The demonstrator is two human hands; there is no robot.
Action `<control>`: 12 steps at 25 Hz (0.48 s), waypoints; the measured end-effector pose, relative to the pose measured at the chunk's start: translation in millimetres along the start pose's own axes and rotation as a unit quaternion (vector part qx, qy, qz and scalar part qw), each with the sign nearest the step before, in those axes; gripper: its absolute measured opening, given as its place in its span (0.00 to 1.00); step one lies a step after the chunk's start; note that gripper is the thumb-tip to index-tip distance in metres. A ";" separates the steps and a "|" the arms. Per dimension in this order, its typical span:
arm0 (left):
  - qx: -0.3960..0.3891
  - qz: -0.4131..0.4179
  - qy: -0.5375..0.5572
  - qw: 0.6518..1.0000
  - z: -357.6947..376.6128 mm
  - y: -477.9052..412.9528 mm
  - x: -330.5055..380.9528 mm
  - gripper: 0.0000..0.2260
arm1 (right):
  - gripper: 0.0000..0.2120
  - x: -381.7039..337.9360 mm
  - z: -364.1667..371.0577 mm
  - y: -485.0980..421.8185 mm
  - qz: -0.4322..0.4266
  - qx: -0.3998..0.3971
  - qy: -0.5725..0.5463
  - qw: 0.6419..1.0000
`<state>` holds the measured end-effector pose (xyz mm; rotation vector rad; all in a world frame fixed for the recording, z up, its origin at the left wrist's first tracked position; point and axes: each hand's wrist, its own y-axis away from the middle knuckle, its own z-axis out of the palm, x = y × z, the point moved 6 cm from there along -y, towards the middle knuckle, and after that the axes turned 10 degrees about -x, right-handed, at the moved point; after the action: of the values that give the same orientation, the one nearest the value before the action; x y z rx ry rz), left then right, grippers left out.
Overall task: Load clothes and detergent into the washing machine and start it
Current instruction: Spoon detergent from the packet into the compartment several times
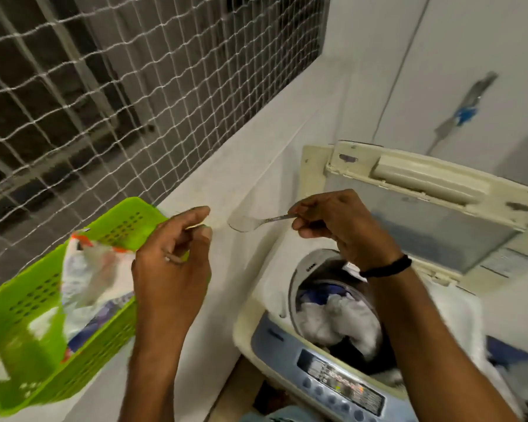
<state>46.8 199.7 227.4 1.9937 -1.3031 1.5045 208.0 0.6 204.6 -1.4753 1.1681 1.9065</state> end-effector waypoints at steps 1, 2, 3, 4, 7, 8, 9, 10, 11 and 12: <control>-0.026 0.002 0.007 1.000 19.5 -3.7 -0.7 0.10 | 0.08 5.0 -17.3 4.3 0.009 0.027 -0.007 1.000; -0.053 0.002 0.016 0.998 38.7 -6.8 -1.9 0.10 | 0.08 11.5 -33.5 8.2 0.020 0.049 -0.020 0.998; -0.082 0.000 0.024 0.996 60.9 -9.3 -2.4 0.10 | 0.08 19.7 -51.5 12.6 0.035 0.069 -0.037 0.996; -0.108 -0.002 0.024 0.994 82.1 -11.5 -2.6 0.10 | 0.08 29.1 -69.0 16.9 0.048 0.089 -0.053 0.993; -0.170 -0.008 -0.001 0.985 145.6 -16.2 -7.0 0.10 | 0.09 60.4 -127.1 25.5 0.022 0.176 -0.069 0.982; -0.191 -0.013 -0.005 0.981 169.4 -16.4 -10.8 0.10 | 0.09 72.1 -146.5 29.9 0.010 0.204 -0.068 0.976; -0.211 -0.015 -0.005 0.977 192.1 -16.0 -16.1 0.09 | 0.09 83.9 -163.4 32.2 0.005 0.227 -0.073 0.971; -0.228 -0.018 -0.001 0.973 213.7 -14.5 -23.1 0.09 | 0.09 97.6 -178.3 34.2 0.007 0.248 -0.080 0.966; -0.241 -0.026 0.010 0.970 235.3 -11.8 -32.4 0.08 | 0.09 110.7 -191.6 34.9 0.011 0.264 -0.093 0.960; -0.248 -0.042 0.027 0.967 255.2 -8.0 -43.1 0.08 | 0.08 125.5 -203.9 34.1 0.020 0.279 -0.108 0.954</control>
<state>202.3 43.8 91.2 1.6484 -1.3865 1.0510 253.2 -204.9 85.5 -0.9203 1.4782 1.5296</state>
